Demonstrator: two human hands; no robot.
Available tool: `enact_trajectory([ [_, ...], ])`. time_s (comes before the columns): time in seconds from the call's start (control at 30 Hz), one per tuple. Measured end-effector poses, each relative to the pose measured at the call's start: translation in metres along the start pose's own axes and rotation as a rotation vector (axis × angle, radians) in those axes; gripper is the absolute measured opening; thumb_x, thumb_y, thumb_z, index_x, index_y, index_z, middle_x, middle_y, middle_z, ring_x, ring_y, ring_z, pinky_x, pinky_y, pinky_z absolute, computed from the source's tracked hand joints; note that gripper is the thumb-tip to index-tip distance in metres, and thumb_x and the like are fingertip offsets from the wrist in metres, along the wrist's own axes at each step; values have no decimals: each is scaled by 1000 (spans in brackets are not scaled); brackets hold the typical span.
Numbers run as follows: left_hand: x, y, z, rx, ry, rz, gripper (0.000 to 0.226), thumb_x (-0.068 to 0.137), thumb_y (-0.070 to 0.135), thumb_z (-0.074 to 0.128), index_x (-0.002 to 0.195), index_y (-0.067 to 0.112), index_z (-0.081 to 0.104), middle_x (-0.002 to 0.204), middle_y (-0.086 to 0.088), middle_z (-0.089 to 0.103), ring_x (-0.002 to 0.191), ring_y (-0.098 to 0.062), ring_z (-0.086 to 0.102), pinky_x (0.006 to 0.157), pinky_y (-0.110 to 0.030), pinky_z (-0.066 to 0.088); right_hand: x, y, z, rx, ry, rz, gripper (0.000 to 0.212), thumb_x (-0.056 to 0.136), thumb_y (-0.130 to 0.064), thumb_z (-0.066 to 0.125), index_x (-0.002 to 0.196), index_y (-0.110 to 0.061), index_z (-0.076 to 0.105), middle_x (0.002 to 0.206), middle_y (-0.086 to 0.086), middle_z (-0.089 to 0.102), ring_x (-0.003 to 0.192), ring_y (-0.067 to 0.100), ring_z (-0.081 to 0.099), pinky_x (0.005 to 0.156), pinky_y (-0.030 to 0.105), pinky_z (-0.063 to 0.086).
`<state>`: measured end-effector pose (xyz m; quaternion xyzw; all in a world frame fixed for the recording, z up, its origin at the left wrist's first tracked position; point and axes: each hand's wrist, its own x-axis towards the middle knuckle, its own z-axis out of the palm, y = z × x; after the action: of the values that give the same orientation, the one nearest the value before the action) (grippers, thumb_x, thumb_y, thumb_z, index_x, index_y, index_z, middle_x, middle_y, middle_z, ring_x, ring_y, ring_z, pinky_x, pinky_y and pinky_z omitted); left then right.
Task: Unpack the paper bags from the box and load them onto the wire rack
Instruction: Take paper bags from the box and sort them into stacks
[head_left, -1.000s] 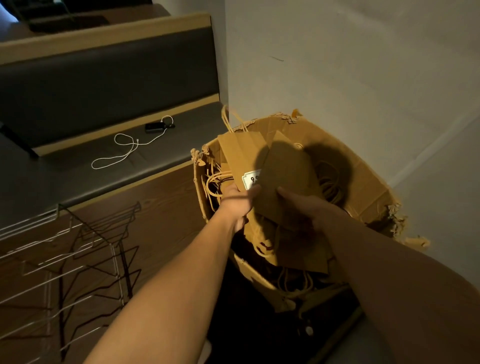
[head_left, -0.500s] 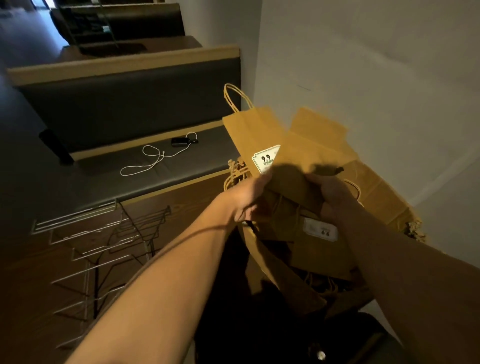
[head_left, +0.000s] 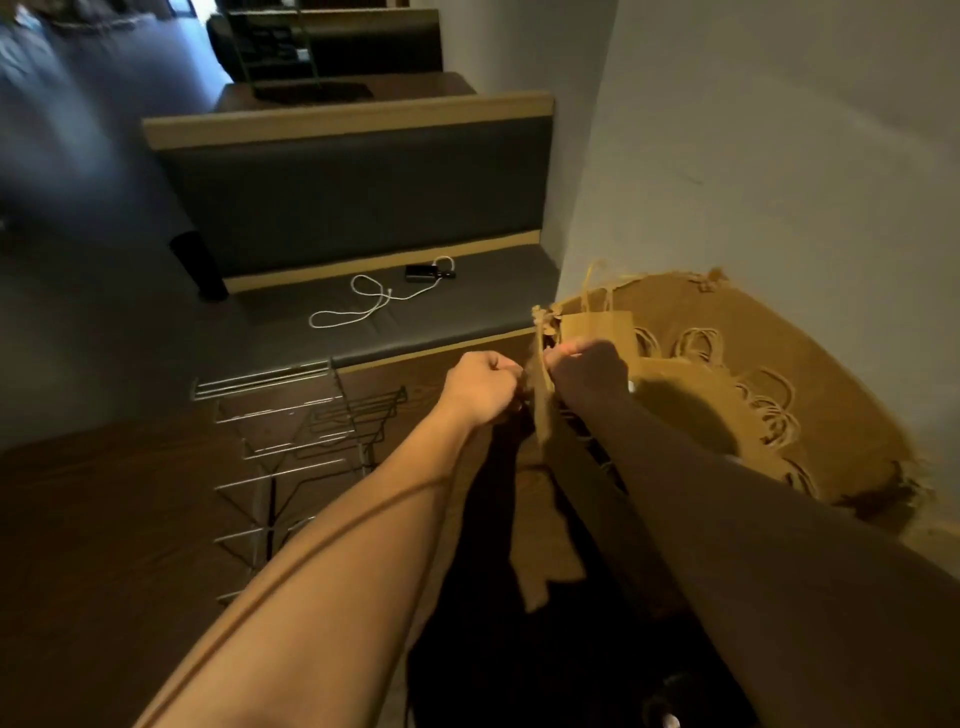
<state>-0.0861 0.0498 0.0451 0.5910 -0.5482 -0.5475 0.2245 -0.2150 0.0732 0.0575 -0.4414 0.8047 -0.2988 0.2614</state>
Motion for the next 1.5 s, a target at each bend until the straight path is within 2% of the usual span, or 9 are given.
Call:
enact_trajectory([
  [0.07,-6,-14,-31,135,150,11,22,93,18,53,75,25,64,91,1,70,95,-23,65,85,-32,53,-15,-21,36,118,-108,-44,18,92,-29,62,92,-13,71,105,12,70,101,29,64,88,37,51],
  [0.13,-19,-28,-64,252,288,2,19,94,21,54,78,24,63,96,-1,68,100,-22,61,82,-26,44,-32,-37,70,160,-245,-13,9,90,-27,65,85,-20,66,104,12,70,99,29,66,83,41,57],
  [0.27,-42,-59,-118,456,388,-91,19,91,26,55,103,20,68,113,-10,69,106,-31,64,88,-33,51,-71,-62,118,118,-721,42,46,98,-24,53,143,-25,43,122,4,55,107,25,58,83,37,55],
  [0.37,-62,-86,-144,672,293,-282,35,91,37,54,119,18,64,120,-10,64,117,-34,58,105,-47,41,-94,-69,154,66,-862,62,50,101,-25,46,149,-29,33,136,3,49,117,26,52,90,37,50],
  [0.53,-79,-135,-175,709,188,-318,34,96,39,52,121,19,64,126,-11,60,113,-35,58,97,-45,49,-119,-81,202,-171,-774,-202,34,103,-20,40,123,0,60,127,17,59,120,32,54,99,35,44],
  [0.63,-85,-154,-184,762,165,-236,56,97,27,55,149,32,37,153,-10,33,129,-40,48,104,-49,46,-132,-83,225,-278,-811,-239,33,99,-13,44,128,-5,56,124,13,57,121,28,53,97,32,43],
  [0.77,-90,-173,-189,871,78,-203,72,96,12,54,155,36,21,159,-9,6,123,-43,50,98,-49,47,-148,-86,247,-487,-741,-392,32,96,-11,48,126,-3,56,126,17,58,117,33,54,84,32,44],
  [1.0,-95,-206,-219,844,206,-177,60,99,11,48,153,22,24,165,-11,-1,132,-41,43,98,-51,46,-166,-105,279,-540,-679,-546,24,95,-8,49,114,-3,61,116,16,61,110,35,57,78,34,43],
  [1.5,-160,-299,-375,797,405,-421,91,90,-8,55,159,30,8,163,-12,7,129,-40,49,100,-47,50,-240,-182,383,-642,-764,-679,22,99,-25,54,113,-17,69,106,8,67,103,28,63,83,37,54],
])
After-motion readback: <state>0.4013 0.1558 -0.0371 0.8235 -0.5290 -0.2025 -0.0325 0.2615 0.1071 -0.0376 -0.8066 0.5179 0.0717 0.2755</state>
